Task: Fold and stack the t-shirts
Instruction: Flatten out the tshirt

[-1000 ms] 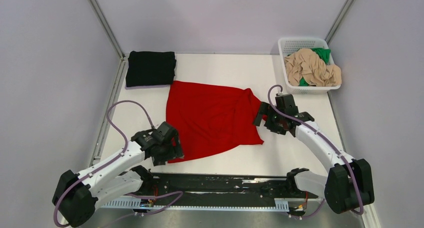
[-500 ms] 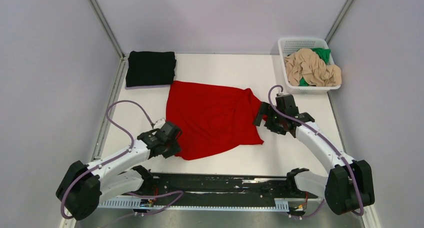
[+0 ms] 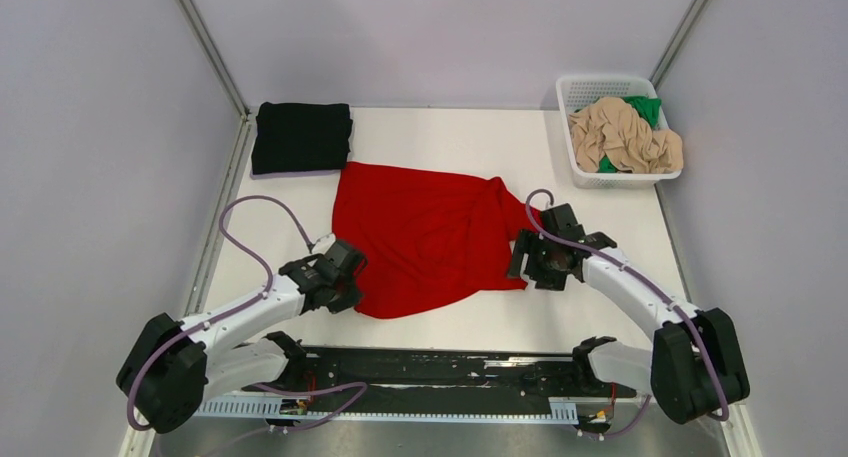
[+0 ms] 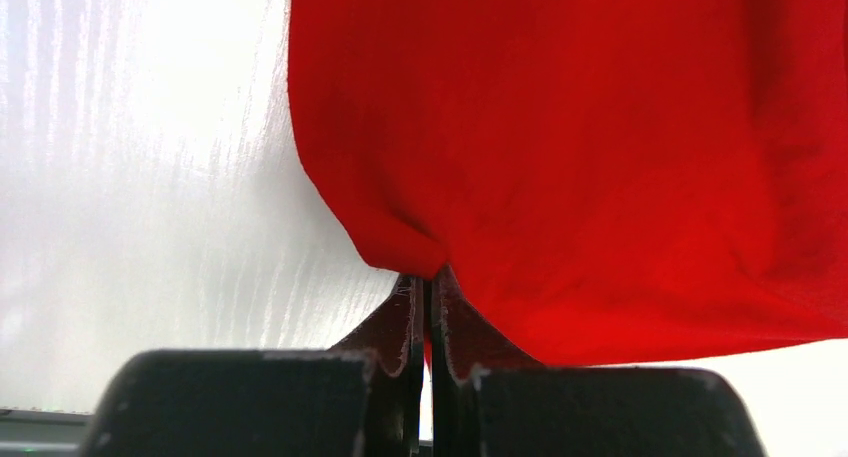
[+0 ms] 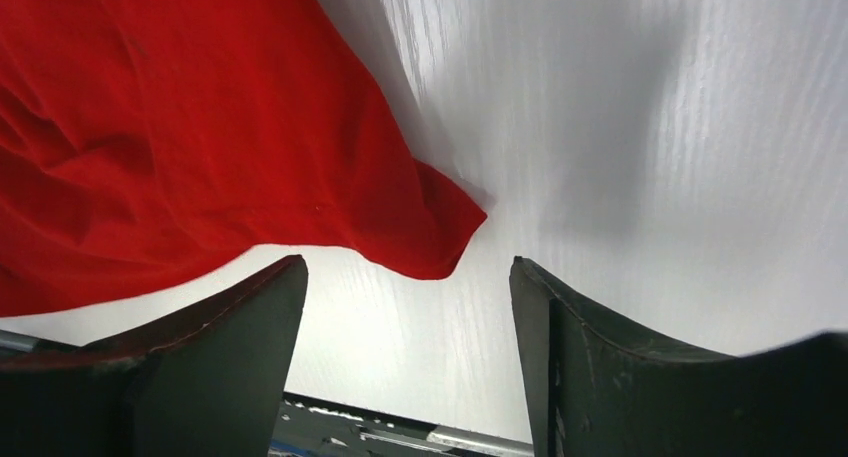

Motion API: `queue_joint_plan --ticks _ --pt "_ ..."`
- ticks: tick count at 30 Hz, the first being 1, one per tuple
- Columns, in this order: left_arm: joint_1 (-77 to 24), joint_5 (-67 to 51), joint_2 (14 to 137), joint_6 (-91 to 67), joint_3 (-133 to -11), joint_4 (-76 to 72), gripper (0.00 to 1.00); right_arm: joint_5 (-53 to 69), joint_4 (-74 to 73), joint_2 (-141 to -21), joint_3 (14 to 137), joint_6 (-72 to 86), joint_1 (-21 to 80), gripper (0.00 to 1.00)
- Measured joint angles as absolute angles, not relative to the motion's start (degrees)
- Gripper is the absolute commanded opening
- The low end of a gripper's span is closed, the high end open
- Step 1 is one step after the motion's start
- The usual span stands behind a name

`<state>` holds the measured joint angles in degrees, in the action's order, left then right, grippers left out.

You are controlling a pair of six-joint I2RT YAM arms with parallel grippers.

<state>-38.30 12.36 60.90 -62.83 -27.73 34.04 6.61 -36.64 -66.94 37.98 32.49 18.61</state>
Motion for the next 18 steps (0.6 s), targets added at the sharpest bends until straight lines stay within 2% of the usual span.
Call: queue_joint_plan --ticks 6,9,14,15,18 --pt "-38.3 12.7 60.0 -62.0 -28.4 35.6 0.00 5.8 -35.6 -73.3 37.3 32.8 21.4 0.56" --pt "-38.3 12.8 59.6 -61.6 -28.6 35.7 0.00 4.8 -34.0 -75.8 37.3 33.1 21.4 0.42" --pt "-38.3 13.3 58.4 -61.6 -28.6 36.2 0.00 3.7 -31.2 -77.2 37.4 33.5 22.1 0.03" --pt "-38.3 13.5 57.9 -61.6 -28.6 36.2 0.00 3.8 -30.8 -77.3 37.4 33.6 22.2 0.00" --pt "-38.3 14.3 55.9 -61.6 -28.6 36.1 0.00 3.8 -29.7 -76.9 37.4 33.3 22.5 0.00"
